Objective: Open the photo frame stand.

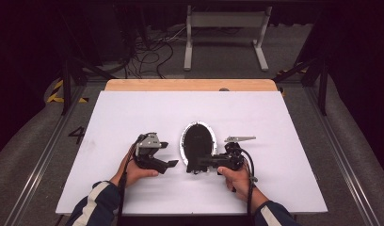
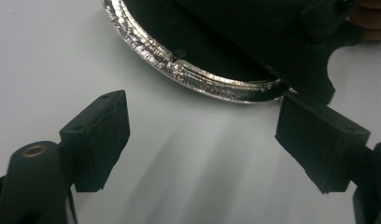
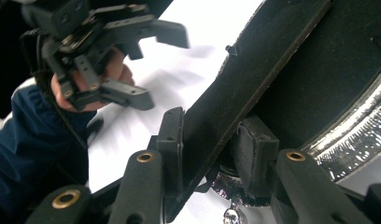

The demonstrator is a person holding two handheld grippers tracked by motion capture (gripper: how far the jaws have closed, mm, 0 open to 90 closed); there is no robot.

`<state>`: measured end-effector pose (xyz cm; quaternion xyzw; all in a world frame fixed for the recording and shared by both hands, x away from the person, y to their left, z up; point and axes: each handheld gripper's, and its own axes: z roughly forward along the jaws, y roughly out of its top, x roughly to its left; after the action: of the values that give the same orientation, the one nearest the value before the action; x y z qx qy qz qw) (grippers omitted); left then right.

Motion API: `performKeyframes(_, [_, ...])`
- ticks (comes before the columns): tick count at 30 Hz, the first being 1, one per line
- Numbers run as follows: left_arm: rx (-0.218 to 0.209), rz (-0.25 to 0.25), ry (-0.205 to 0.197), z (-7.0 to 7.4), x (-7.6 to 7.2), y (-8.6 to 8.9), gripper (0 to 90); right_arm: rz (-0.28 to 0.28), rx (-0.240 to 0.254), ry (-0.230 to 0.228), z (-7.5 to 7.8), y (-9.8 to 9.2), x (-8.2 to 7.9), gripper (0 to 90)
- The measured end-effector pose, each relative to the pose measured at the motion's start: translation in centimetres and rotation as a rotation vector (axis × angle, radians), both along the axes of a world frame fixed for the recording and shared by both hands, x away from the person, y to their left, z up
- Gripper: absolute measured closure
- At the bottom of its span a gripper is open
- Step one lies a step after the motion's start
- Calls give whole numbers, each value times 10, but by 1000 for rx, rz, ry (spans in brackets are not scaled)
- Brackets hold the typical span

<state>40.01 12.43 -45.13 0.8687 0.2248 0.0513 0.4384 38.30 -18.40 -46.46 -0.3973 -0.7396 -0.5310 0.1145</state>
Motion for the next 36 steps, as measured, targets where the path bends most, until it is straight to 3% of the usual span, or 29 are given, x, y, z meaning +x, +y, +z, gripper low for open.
performKeyframes(1, [-16,-6,28,-1,3,-4,173,8,-4,-24,0,1,-1,660])
performKeyframes(6, [-34,-40,72,-5,11,-17,162,54,-31,-119,4,1,-7,679])
performKeyframes(14, [-70,-57,112,-7,14,-25,164,87,-48,-172,6,1,-10,695])
performKeyframes(19, [-97,-84,110,-6,16,-23,207,104,-57,-192,7,1,-11,697])
performKeyframes(26, [-115,-82,111,-5,15,-22,290,113,-64,-200,7,1,-12,697])
performKeyframes(29, [-144,-78,129,-4,15,-20,294,117,-68,-204,8,1,-12,698])
performKeyframes(32, [-160,-81,129,-4,16,-18,361,115,-77,-201,8,1,-12,699])
performKeyframes(36, [-184,-65,88,-1,15,-14,499,95,-91,-186,8,0,-12,700])
